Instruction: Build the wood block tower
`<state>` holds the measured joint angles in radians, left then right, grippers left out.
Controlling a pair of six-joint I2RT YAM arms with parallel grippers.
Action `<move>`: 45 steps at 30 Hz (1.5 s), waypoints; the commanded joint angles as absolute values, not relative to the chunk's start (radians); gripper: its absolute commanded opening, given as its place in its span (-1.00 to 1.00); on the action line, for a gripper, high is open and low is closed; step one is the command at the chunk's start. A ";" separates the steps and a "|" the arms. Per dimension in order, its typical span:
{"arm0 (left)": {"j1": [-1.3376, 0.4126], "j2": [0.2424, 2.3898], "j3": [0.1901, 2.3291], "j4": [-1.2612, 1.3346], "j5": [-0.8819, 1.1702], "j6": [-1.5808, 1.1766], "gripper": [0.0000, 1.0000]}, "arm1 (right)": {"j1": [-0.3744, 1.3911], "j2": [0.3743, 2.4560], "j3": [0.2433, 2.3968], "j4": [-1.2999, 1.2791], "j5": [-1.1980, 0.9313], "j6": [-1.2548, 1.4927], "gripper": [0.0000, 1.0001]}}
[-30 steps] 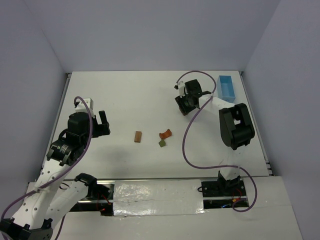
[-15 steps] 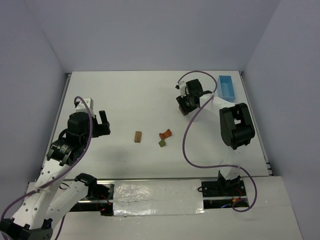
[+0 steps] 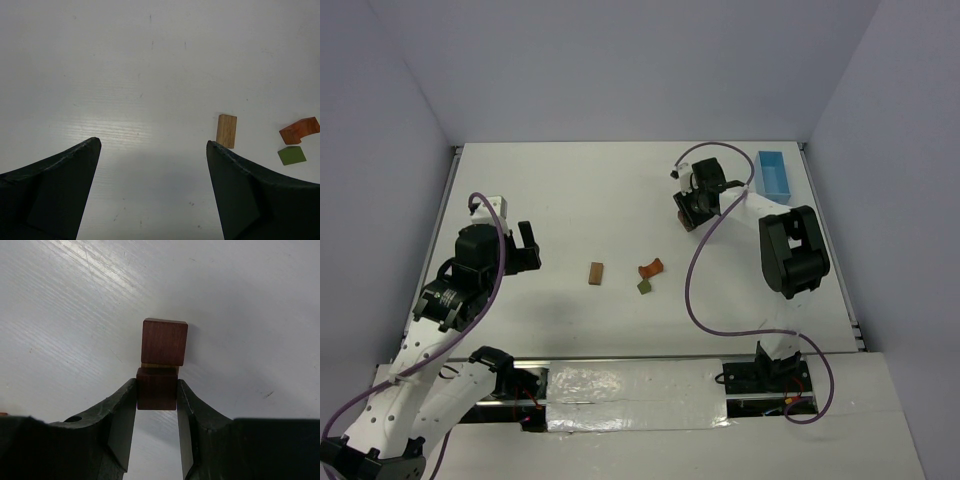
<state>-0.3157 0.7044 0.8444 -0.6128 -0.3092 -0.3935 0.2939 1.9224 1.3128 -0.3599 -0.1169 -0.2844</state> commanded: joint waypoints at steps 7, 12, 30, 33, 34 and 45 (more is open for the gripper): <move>-0.314 0.701 0.850 -0.574 -0.299 -0.377 0.99 | 0.287 1.933 1.368 -0.356 -0.106 -0.265 -0.22; -0.316 0.703 0.848 -0.574 -0.301 -0.376 0.99 | 0.288 1.939 1.373 -0.359 -0.109 -0.259 -0.22; -0.316 0.704 0.850 -0.574 -0.299 -0.376 0.99 | 0.284 1.963 1.390 -0.370 -0.095 -0.225 -0.20; -0.316 0.704 0.850 -0.572 -0.298 -0.376 0.99 | 0.284 1.968 1.394 -0.377 -0.090 -0.225 -0.20; -0.316 0.704 0.851 -0.572 -0.299 -0.374 0.99 | 0.284 1.970 1.396 -0.379 -0.091 -0.227 -0.20; -0.316 0.703 0.850 -0.572 -0.296 -0.373 0.99 | 0.284 1.959 1.385 -0.385 -0.098 -0.222 -0.03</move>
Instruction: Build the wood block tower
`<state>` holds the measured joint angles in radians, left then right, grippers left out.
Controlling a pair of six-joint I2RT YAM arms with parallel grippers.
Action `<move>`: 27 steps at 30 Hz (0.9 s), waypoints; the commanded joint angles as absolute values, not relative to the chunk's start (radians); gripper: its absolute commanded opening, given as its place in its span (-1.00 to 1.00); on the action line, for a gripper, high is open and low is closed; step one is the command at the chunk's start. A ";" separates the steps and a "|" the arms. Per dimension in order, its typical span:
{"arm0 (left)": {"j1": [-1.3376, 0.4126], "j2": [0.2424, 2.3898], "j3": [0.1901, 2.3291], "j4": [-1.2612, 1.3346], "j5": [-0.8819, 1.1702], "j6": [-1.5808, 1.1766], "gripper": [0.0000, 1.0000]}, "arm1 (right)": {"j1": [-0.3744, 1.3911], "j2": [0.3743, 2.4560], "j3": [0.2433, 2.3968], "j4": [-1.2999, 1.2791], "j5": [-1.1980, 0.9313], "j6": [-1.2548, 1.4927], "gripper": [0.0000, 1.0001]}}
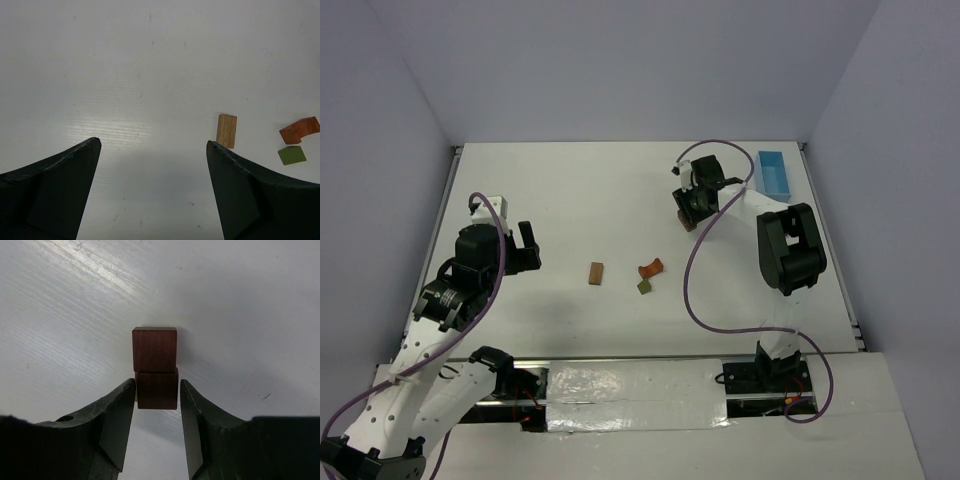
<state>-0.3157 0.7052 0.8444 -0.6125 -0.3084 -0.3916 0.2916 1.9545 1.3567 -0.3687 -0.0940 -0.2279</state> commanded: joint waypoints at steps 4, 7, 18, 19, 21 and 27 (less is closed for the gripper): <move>-0.316 0.701 0.850 -0.572 -0.293 -0.373 0.99 | 0.284 1.951 1.381 -0.388 -0.112 -0.221 0.00; -0.316 0.701 0.850 -0.572 -0.295 -0.373 0.99 | 0.282 1.951 1.381 -0.393 -0.112 -0.216 0.00; -0.316 0.699 0.851 -0.572 -0.295 -0.374 0.99 | 0.282 1.945 1.379 -0.408 -0.137 -0.207 -0.02; -0.316 0.699 0.850 -0.572 -0.295 -0.373 0.99 | 0.282 1.947 1.379 -0.410 -0.133 -0.204 -0.02; -0.316 0.699 0.850 -0.572 -0.295 -0.373 0.99 | 0.284 1.950 1.382 -0.414 -0.127 -0.206 -0.03; -0.316 0.699 0.850 -0.571 -0.291 -0.374 0.99 | 0.284 1.957 1.390 -0.426 -0.115 -0.203 -0.02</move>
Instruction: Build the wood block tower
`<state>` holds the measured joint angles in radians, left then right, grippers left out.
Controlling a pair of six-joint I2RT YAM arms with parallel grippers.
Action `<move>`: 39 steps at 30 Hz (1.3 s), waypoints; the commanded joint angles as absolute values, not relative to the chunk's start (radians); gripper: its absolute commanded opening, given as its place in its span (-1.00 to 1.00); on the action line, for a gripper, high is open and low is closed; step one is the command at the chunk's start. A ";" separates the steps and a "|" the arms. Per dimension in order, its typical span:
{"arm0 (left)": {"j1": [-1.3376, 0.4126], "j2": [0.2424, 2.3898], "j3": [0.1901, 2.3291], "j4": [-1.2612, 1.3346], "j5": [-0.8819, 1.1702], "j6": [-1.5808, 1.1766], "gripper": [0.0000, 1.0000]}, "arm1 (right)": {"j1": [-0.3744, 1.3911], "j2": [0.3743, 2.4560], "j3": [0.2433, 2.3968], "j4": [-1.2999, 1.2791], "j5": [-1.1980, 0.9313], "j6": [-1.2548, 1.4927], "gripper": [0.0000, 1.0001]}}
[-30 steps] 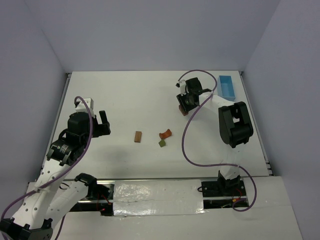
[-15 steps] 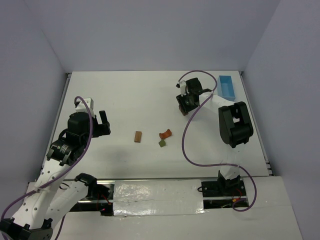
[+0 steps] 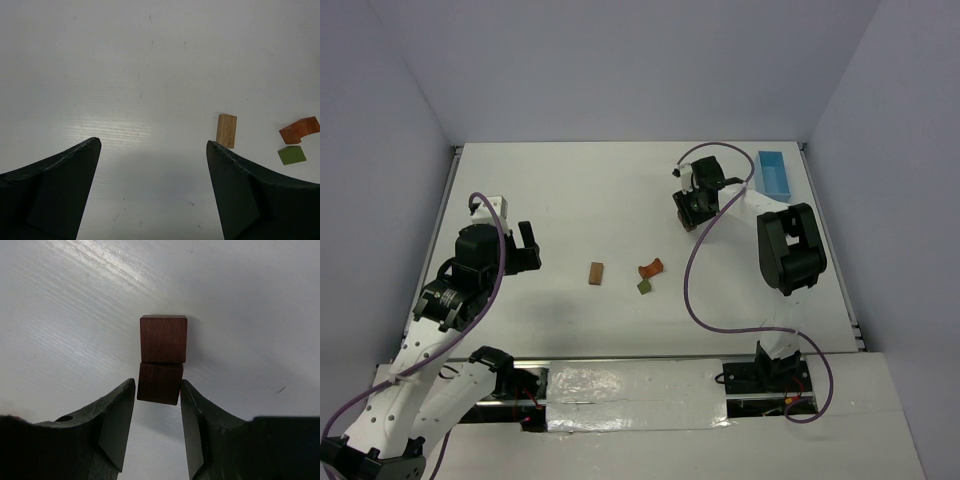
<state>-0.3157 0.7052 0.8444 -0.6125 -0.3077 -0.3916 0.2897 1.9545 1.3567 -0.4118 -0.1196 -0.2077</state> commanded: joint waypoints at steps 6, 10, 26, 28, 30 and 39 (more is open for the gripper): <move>-0.316 0.699 0.850 -0.569 -0.287 -0.370 0.99 | 0.284 1.931 1.388 -0.422 -0.129 -0.207 0.25; -0.316 0.699 0.848 -0.569 -0.285 -0.371 0.99 | 0.284 1.913 1.399 -0.429 -0.097 -0.207 0.37; -0.316 0.707 0.851 -0.574 -0.302 -0.373 0.99 | 0.302 1.911 1.494 -0.391 -0.086 -0.127 0.67; -0.316 0.710 0.851 -0.574 -0.302 -0.374 0.99 | 0.305 1.934 1.506 -0.393 -0.113 -0.133 0.56; -0.316 0.715 0.851 -0.574 -0.302 -0.374 0.99 | 0.307 1.962 1.529 -0.406 -0.120 -0.135 0.51; -0.316 0.716 0.854 -0.572 -0.302 -0.371 0.99 | 0.336 2.039 1.588 -0.448 -0.087 -0.150 0.35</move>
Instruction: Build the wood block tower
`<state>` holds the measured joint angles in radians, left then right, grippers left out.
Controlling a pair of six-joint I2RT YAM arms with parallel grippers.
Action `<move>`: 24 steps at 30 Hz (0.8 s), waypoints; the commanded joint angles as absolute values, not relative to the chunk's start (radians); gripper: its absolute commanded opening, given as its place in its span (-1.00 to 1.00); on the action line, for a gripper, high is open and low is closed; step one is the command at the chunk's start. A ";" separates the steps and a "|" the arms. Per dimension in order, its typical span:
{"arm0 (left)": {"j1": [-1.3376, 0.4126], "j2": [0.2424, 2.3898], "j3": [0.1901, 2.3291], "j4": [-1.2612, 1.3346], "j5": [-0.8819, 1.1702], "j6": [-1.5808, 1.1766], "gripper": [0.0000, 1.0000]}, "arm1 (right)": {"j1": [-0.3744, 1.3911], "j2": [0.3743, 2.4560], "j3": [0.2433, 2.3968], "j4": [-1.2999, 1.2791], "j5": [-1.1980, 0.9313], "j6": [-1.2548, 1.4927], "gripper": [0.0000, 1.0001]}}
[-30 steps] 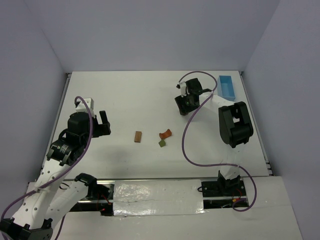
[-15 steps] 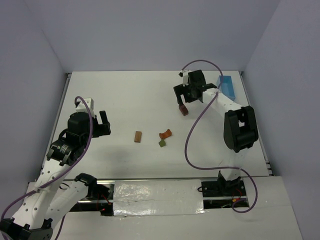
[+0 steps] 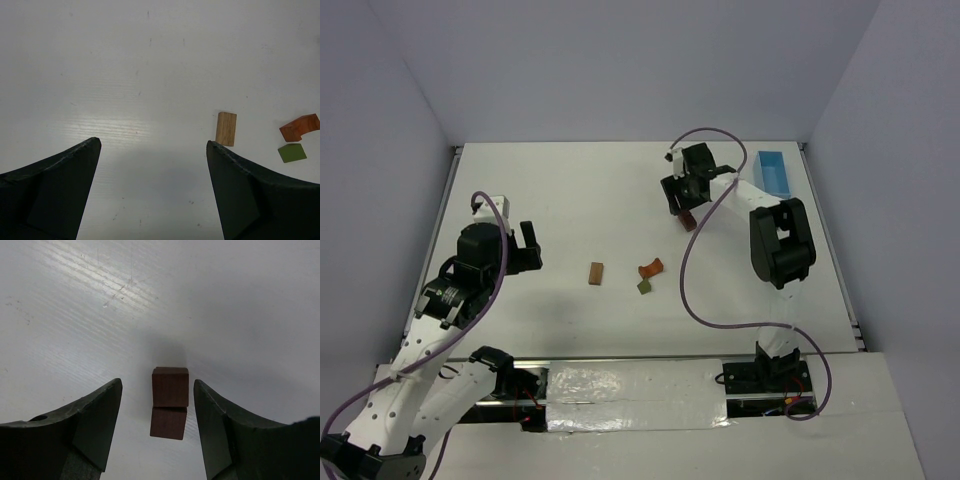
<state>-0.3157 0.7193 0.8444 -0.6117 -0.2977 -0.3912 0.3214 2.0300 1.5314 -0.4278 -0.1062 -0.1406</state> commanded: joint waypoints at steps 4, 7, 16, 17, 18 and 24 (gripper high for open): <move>-0.316 0.718 0.854 -0.572 -0.301 -0.371 0.99 | 0.339 2.049 1.591 -0.451 -0.060 -0.149 0.27; -0.314 0.719 0.854 -0.572 -0.299 -0.371 0.99 | 0.339 2.051 1.591 -0.451 -0.048 -0.149 0.24; -0.316 0.715 0.851 -0.571 -0.296 -0.371 0.99 | 0.339 2.085 1.612 -0.469 -0.047 -0.153 0.22; -0.316 0.715 0.851 -0.571 -0.295 -0.371 0.99 | 0.339 2.088 1.614 -0.472 -0.049 -0.153 0.22; -0.314 0.716 0.851 -0.571 -0.295 -0.371 0.99 | 0.339 2.091 1.620 -0.477 -0.049 -0.155 0.22; -0.316 0.715 0.851 -0.571 -0.295 -0.371 0.99 | 0.339 2.097 1.621 -0.485 -0.037 -0.155 0.12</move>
<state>-0.3157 0.7193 0.8444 -0.6113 -0.2974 -0.3912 0.3336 2.0914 1.5723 -0.4728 -0.0547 -0.1474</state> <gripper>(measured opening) 0.995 0.569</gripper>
